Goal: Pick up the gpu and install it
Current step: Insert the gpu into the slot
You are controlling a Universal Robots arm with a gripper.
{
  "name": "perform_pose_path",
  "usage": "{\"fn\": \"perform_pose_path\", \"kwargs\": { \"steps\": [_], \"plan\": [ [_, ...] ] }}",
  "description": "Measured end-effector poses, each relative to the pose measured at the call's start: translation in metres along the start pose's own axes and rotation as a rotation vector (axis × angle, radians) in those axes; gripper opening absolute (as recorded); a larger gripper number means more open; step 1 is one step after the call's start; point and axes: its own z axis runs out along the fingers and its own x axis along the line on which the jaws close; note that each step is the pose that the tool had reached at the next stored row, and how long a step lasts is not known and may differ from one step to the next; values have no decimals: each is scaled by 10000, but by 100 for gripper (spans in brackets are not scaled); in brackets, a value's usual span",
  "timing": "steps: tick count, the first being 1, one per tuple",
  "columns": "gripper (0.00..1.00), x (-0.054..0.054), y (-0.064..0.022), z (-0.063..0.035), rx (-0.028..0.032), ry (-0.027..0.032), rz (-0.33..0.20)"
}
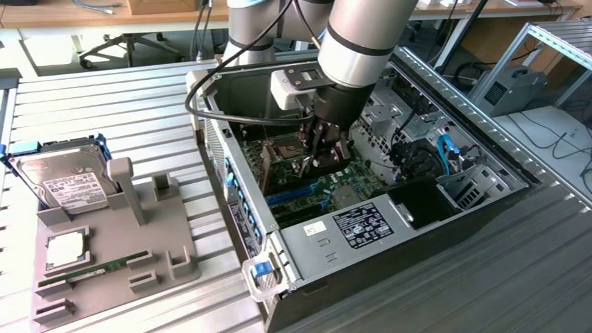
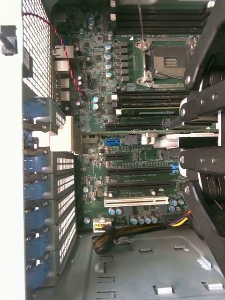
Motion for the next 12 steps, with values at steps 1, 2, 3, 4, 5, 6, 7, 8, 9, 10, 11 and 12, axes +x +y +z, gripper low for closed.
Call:
{"fn": "perform_pose_path", "kwargs": {
  "steps": [1,2,3,4,5,6,7,8,9,10,11,12],
  "plan": [
    [27,0,2,2,1,-1,0],
    [27,0,5,4,0,-1,0],
    [27,1,8,6,0,-1,0],
    [27,1,10,8,0,0,0],
    [27,1,12,12,0,-1,-1],
    [27,1,14,15,0,-1,0],
    [27,2,16,18,0,-1,-1],
    [27,2,22,23,0,-1,1],
    [27,3,29,28,0,0,0],
    [27,3,33,31,0,1,0],
    [27,4,40,34,0,0,0],
    [27,4,53,38,0,0,0]
  ]
}}
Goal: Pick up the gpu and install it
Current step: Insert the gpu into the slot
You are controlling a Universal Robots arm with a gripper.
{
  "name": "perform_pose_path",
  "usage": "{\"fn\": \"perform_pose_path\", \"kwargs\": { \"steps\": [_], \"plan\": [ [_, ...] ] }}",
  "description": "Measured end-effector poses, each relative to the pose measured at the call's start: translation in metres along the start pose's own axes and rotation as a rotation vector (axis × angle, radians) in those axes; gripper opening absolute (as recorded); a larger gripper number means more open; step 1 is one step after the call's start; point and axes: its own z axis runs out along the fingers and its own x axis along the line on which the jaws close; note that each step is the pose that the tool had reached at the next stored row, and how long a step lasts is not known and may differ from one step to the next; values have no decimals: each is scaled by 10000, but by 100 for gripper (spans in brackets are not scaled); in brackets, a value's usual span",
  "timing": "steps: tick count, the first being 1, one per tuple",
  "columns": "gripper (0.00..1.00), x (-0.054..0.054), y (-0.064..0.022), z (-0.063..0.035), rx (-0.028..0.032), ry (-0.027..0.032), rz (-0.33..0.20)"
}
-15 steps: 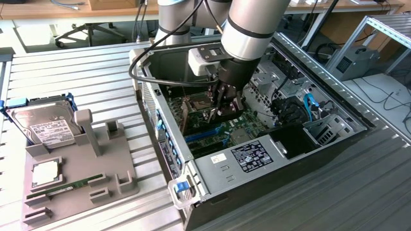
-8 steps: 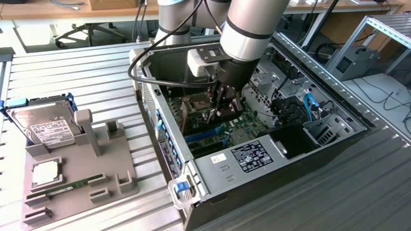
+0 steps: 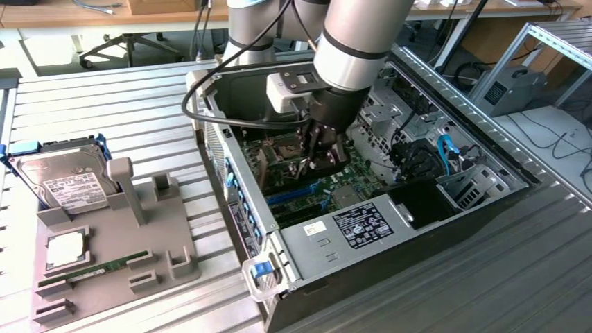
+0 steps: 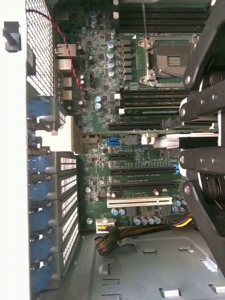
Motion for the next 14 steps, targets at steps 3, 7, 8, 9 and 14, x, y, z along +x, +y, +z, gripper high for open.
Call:
{"fn": "perform_pose_path", "kwargs": {
  "steps": [3,7,8,9,14],
  "plan": [
    [27,1,18,15,0,9,0],
    [27,3,18,44,1,11,0],
    [27,3,18,52,1,13,0],
    [27,3,17,61,1,15,1],
    [27,6,16,105,2,55,2]
  ]
}}
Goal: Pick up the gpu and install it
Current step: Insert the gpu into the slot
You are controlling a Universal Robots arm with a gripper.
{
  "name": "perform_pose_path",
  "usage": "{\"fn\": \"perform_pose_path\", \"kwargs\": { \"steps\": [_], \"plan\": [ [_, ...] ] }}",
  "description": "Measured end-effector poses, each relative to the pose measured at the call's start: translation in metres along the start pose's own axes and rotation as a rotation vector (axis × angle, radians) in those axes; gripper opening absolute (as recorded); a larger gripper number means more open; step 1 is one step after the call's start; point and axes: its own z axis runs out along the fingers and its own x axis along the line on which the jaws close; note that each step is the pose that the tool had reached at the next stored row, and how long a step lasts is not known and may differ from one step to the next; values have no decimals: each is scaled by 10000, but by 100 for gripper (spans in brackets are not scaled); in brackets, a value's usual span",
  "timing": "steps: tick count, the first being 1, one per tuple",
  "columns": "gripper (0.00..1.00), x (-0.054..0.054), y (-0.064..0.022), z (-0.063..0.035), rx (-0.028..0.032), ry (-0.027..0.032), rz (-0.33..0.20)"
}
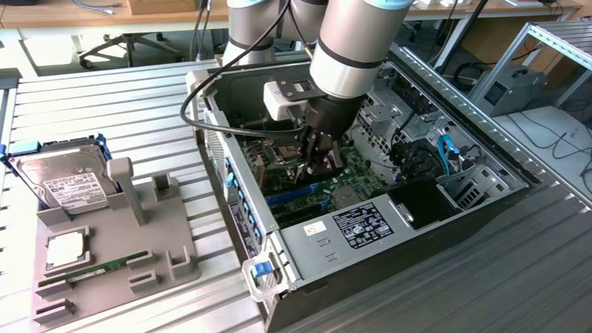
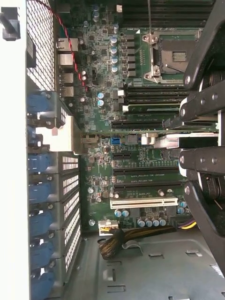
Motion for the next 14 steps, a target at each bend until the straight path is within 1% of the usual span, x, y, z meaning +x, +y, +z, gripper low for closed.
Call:
{"fn": "perform_pose_path", "kwargs": {
  "steps": [2,4,6,7,8,9,10,11,12,13,14],
  "plan": [
    [27,0,0,4,1,32,1],
    [27,1,0,9,5,114,5],
    [27,1,-1,12,8,221,10],
    [27,-2,0,16,12,240,104],
    [27,-6,0,21,20,244,272],
    [27,-11,0,22,21,267,305],
    [27,-32,1,24,25,345,310],
    [27,-60,1,25,31,477,313],
    [27,-86,2,31,47,789,324],
    [27,-86,17,36,47,787,325],
    [27,-95,102,43,12,63,297]
  ]
}}
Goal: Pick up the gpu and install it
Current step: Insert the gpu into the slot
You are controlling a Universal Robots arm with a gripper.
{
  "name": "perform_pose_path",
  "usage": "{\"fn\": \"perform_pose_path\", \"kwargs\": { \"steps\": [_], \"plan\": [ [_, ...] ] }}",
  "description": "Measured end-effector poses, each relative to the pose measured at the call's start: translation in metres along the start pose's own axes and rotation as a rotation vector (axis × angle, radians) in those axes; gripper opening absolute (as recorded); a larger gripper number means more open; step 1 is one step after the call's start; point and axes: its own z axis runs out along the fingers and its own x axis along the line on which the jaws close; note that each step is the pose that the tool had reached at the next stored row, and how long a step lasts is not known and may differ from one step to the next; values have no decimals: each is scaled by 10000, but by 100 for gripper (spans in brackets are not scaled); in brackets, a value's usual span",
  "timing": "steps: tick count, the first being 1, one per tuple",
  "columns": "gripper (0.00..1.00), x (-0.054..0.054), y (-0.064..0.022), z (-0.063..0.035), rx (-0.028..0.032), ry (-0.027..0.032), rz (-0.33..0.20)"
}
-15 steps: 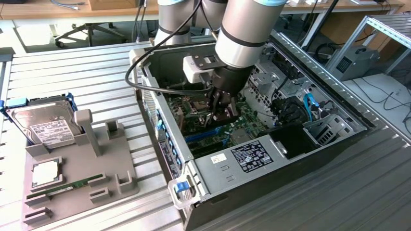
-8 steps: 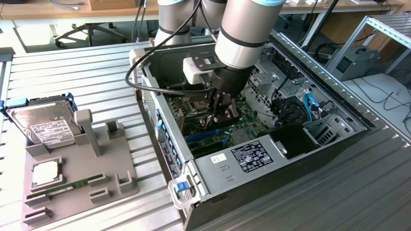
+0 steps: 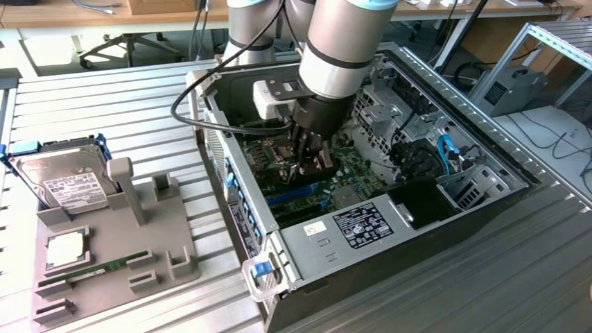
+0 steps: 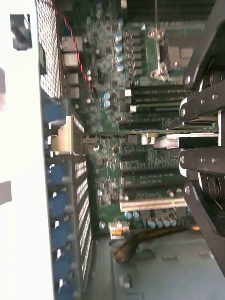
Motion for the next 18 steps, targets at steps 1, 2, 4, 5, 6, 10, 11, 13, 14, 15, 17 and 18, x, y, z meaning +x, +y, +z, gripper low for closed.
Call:
{"fn": "perform_pose_path", "kwargs": {
  "steps": [1,2,4,5,6,10,11,13,14,15,17,18],
  "plan": [
    [27,123,-8,-2,-2,-3,0],
    [27,123,-8,4,21,325,37],
    [27,97,-7,10,21,324,38],
    [27,85,-6,12,21,322,38],
    [27,75,-6,12,21,323,38],
    [27,63,-4,13,20,325,36],
    [27,63,0,14,20,325,38],
    [27,64,9,18,21,323,38],
    [27,64,12,22,22,323,37],
    [27,64,13,26,21,323,35],
    [27,62,14,36,21,328,38],
    [27,61,14,42,21,329,37]
  ]
}}
